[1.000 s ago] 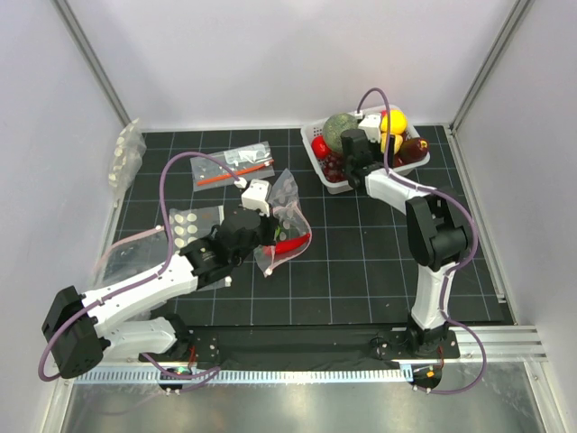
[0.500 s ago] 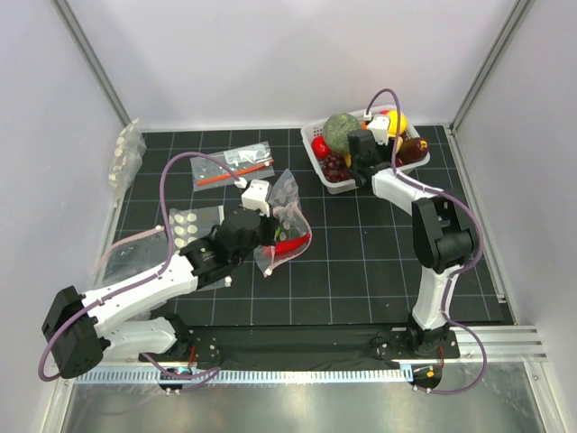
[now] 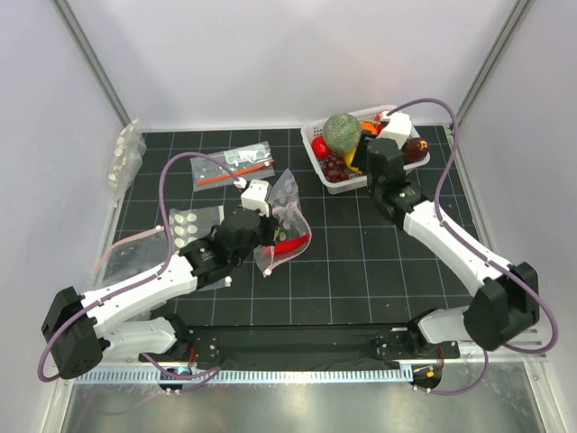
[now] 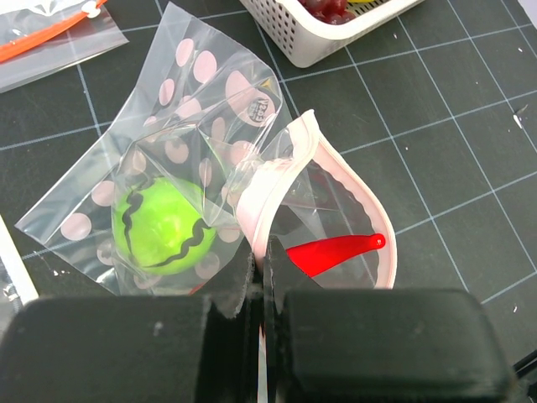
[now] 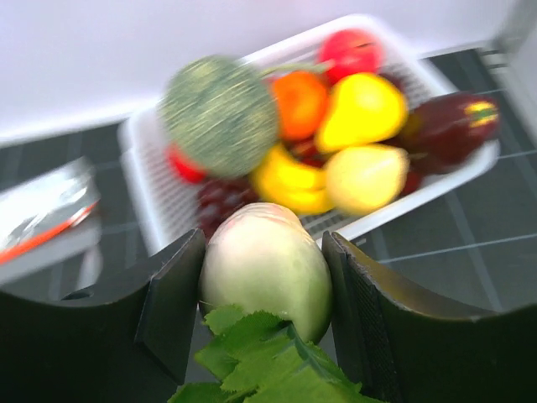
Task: Place the food in the zip-top bag and seal the zipper
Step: Pick up the fake vegetable from the bin, then place the fake vegetable in the zipper food storage bag.
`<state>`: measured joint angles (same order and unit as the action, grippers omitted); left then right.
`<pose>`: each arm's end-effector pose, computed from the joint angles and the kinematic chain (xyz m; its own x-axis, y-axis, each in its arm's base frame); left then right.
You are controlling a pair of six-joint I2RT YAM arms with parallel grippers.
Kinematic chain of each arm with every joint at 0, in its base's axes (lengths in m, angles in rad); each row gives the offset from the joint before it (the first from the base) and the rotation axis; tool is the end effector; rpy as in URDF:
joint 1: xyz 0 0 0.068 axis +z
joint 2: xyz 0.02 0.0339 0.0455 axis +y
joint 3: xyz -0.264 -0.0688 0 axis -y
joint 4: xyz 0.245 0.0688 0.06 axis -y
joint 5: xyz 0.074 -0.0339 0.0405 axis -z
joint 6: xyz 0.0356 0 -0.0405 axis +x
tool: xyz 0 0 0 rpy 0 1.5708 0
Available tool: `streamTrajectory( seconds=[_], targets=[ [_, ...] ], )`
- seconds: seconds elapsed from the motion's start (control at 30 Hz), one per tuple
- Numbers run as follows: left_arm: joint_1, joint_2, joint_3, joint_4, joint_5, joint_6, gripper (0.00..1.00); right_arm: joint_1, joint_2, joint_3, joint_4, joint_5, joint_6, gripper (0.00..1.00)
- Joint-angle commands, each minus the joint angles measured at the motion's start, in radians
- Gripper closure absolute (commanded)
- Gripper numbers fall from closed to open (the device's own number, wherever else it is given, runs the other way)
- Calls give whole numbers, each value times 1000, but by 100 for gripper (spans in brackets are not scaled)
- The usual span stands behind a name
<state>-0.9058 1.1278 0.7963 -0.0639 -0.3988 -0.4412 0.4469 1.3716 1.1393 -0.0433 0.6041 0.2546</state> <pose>0.1692 -0.1934 0.2879 -0.4302 -0.0892 -0.8983 0.3543 0.8986 -0.2588 0.2968 0.1198 0.3462 -0.2029 0.1326 -0.9702 0.1946 0.9765 0.0928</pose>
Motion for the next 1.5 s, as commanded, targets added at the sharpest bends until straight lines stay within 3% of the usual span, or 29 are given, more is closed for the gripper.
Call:
streamTrajectory(
  seconds=[0.0,0.17,0.4,0.8,1.03,1.47],
  targets=[
    [-1,-30,27,27,-35,2,100,114,-78,-52,-64,-92,43,81],
    [-1,-26,26,27,-49,13,100,234,-252,-179,-64,-230,100,83],
    [-1,-7,38,16,-55,25,100,268,-520,-400,95,-441,112,86],
    [-1,-19,44,-5,-43,35,100,283,-537,-509,307,-799,84,91],
    [-1,-49,49,-14,63,-5,100,355,-479,-527,370,-802,29,94],
    [-1,-120,69,-50,219,-88,100,644,-381,-599,545,-314,-296,99]
  ],
)
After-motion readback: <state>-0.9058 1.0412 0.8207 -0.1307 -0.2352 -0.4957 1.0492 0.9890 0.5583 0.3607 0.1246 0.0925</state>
